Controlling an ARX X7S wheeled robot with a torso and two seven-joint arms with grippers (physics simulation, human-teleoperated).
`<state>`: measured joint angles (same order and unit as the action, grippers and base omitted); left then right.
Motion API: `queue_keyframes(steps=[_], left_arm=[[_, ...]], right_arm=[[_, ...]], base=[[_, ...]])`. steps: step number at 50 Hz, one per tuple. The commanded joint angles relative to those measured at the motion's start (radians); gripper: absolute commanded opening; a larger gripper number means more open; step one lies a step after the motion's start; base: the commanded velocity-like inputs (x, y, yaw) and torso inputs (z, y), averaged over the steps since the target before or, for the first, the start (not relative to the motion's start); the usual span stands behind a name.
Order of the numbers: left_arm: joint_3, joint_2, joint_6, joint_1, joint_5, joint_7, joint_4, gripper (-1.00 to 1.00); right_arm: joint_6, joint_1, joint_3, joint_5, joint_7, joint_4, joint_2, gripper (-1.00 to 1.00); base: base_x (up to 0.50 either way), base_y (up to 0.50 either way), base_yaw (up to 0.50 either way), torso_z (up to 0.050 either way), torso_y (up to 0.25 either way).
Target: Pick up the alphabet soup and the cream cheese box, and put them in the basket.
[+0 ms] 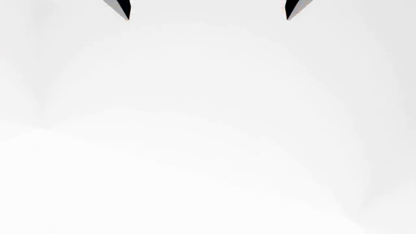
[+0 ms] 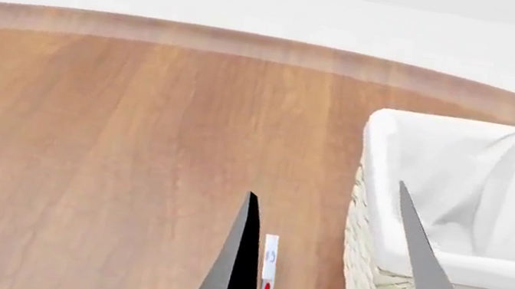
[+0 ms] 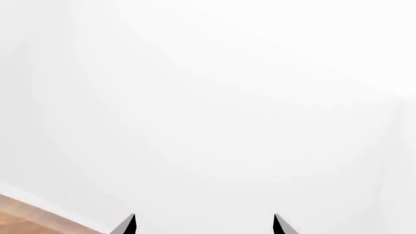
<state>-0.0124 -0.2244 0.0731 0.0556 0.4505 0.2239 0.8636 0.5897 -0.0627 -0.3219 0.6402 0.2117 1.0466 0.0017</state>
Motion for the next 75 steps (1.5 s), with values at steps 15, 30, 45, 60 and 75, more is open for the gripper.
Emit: queue_keyframes(steps=[15,30,45,60,75], left_arm=[[0.022,-0.013,-0.013,-0.002,-0.016,0.013,-0.018,1.00],[0.029,-0.022,-0.026,0.009,-0.035,0.022,-0.021,1.00],[0.041,-0.029,-0.031,0.003,-0.045,0.030,-0.027,1.00],[0.046,-0.038,-0.039,0.005,-0.050,0.037,-0.035,1.00],[0.017,-0.040,-0.081,0.013,0.044,0.031,-0.041,1.00]], right_arm=[[0.012,0.004,-0.009,-0.002,-0.013,-0.003,0.013,1.00],[0.001,0.013,-0.006,-0.008,-0.017,-0.003,0.011,1.00],[-0.004,0.014,0.003,-0.027,-0.023,-0.008,0.020,1.00],[0.005,0.007,-0.007,-0.038,-0.033,-0.013,0.030,1.00],[0.009,0.002,-0.017,-0.081,-0.058,-0.032,0.048,1.00]], base=[[0.19,0.00,0.00,0.000,0.001],[0.00,0.00,0.00,0.000,-0.204],[0.00,0.00,0.00,0.000,-0.250],[0.00,0.00,0.00,0.000,-0.250],[0.00,0.00,0.00,0.000,-0.217]])
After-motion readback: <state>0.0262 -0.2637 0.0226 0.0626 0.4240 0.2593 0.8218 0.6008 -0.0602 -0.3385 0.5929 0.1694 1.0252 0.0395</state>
